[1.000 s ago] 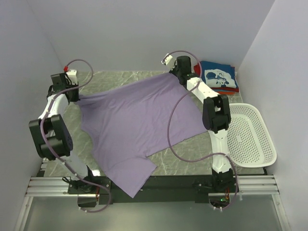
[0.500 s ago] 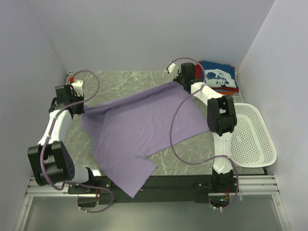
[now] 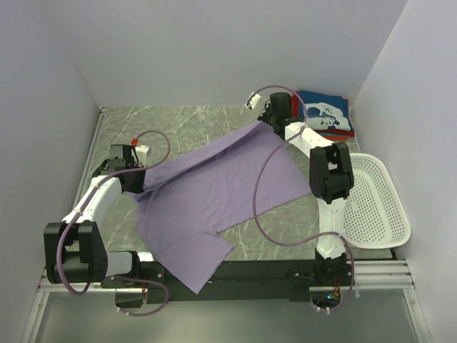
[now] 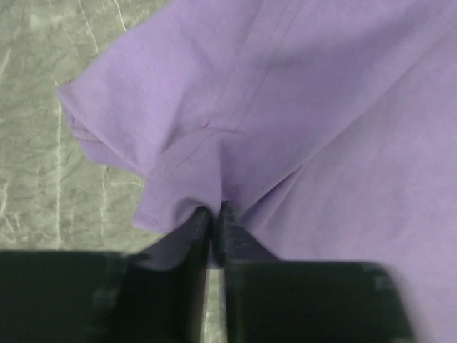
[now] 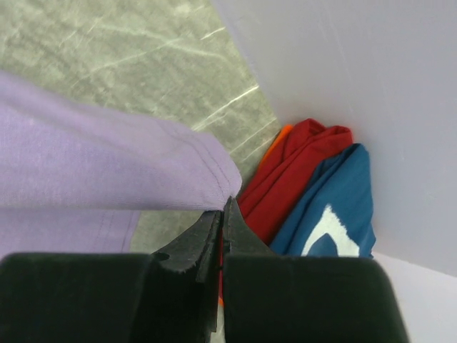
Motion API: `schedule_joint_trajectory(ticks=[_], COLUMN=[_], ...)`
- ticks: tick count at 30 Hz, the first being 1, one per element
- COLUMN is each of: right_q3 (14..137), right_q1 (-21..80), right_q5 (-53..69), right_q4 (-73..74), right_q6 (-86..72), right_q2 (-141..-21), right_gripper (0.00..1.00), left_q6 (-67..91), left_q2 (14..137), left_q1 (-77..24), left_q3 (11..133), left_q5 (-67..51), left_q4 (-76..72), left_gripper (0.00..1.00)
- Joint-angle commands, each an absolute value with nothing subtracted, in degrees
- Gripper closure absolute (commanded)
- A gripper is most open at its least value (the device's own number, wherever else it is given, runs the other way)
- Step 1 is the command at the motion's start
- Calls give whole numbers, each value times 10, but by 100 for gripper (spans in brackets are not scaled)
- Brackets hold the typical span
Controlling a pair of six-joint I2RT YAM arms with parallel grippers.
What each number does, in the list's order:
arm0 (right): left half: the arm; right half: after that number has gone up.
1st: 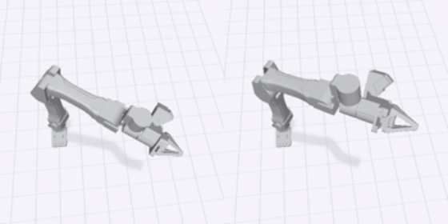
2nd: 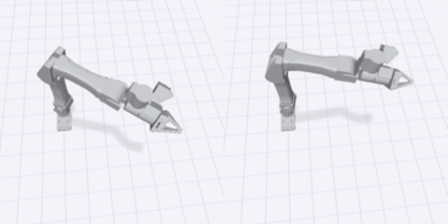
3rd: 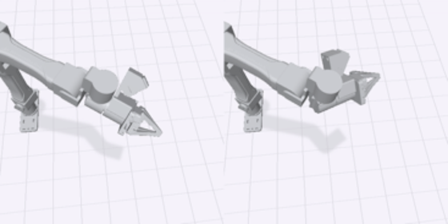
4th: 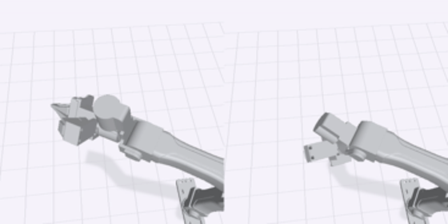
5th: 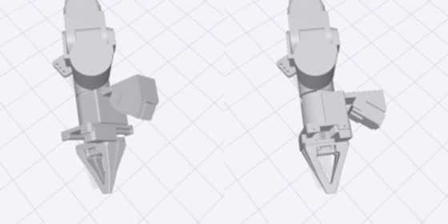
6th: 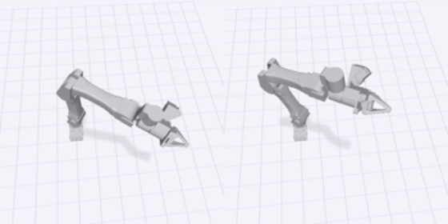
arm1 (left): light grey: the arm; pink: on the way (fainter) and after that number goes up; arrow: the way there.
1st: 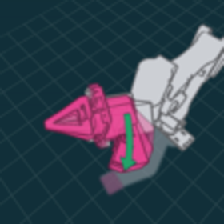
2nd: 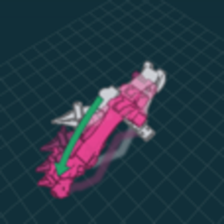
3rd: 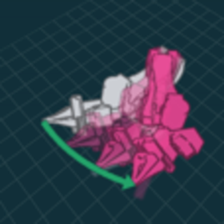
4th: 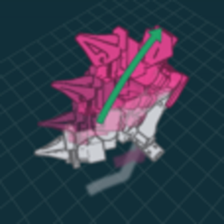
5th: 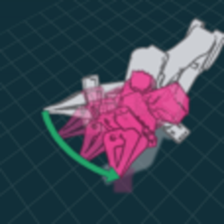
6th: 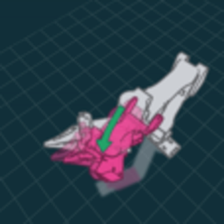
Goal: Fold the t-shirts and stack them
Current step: Fold the tshirt
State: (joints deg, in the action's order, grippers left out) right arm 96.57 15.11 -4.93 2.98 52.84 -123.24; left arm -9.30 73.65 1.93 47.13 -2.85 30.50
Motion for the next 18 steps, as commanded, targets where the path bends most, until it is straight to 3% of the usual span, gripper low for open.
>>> schedule_joint_trajectory(ticks=[1,3,4,7,10,14,18], right_q3=[946,936,931,919,916,921,954], right_q1=[144,145,145,145,145,144,142], right_q5=[-56,-57,-59,-66,-72,-75,-69], right_q4=[23,26,26,41,61,98,164], right_q6=[551,562,566,581,594,611,598], right_q2=[-1209,-1204,-1202,-1202,-1202,-1199,-1194], right_gripper=[100,100,100,100,100,62,51], left_q6=[-86,-94,-99,-114,-126,-130,-122], left_q2=[733,730,731,744,773,844,889], left_q1=[18,22,26,74,126,172,193], left_q3=[478,493,500,536,573,620,640], left_q5=[-23,-30,-36,-68,-102,-130,-155], left_q4=[311,317,320,330,341,357,364], left_gripper=[79,61,57,47,44,44,46])
